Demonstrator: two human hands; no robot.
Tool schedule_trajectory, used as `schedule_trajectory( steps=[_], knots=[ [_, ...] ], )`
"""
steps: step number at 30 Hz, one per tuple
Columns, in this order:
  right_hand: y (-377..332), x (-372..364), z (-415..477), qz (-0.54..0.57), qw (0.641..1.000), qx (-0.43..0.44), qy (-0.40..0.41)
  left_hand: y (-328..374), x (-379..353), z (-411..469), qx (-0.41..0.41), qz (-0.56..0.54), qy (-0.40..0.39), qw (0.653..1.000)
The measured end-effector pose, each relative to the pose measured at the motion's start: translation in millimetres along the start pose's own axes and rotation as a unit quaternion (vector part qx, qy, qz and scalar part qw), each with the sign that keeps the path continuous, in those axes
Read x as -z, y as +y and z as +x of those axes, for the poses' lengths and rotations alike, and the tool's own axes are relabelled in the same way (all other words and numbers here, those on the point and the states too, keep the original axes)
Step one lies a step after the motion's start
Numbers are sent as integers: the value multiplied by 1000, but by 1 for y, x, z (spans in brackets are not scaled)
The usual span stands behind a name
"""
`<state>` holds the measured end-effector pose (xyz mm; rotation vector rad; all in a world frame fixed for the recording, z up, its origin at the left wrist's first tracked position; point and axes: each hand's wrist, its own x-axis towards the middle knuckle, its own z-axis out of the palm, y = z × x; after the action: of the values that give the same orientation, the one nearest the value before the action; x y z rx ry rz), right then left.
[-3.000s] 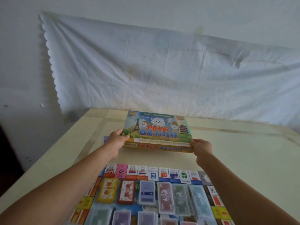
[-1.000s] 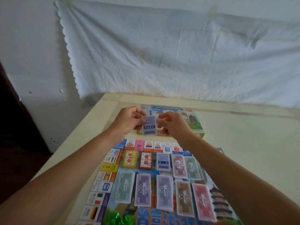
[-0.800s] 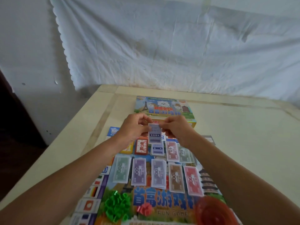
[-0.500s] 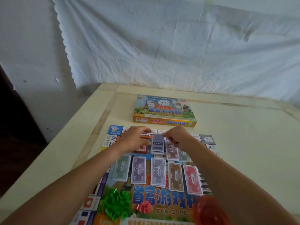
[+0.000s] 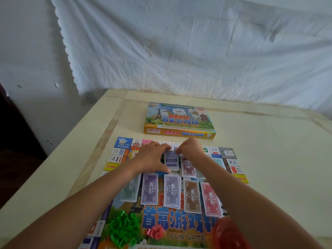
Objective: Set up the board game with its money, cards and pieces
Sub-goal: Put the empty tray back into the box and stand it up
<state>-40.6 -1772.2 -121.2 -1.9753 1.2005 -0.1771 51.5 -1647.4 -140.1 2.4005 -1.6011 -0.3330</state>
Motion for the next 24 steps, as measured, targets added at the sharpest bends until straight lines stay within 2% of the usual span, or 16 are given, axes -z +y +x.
schedule_trajectory(
  steps=[8, 9, 11, 12, 14, 15, 18, 21, 24],
  knots=[
    [2, 3, -6, -6, 999, 42, 15, -1, 2, 1, -8, 16, -7, 1000],
    [2, 7, -6, 4, 998, 57, 39, -3, 4, 1, -6, -19, -2, 1000],
    [2, 23, -2, 22, 988, 79, 128, -6, 14, 1, 9, -169, 48, 984],
    [3, 33, 3, 21, 980, 84, 180, -10, 21, 4, 26, -240, 102, 965],
    [12, 56, 16, -2, 966, 85, 243, -21, 33, 15, 90, -288, 188, 935],
    [19, 66, 25, -17, 966, 76, 247, -29, 37, 22, 129, -299, 199, 924],
    [39, 81, 51, -8, 981, 25, 194, -48, 41, 49, 209, -369, 160, 891],
    [43, 81, 67, 54, 986, 8, 160, -57, 40, 72, 220, -443, 132, 859],
    [46, 76, 74, 72, 982, 25, 175, -65, 35, 88, 220, -455, 125, 854]
  ],
)
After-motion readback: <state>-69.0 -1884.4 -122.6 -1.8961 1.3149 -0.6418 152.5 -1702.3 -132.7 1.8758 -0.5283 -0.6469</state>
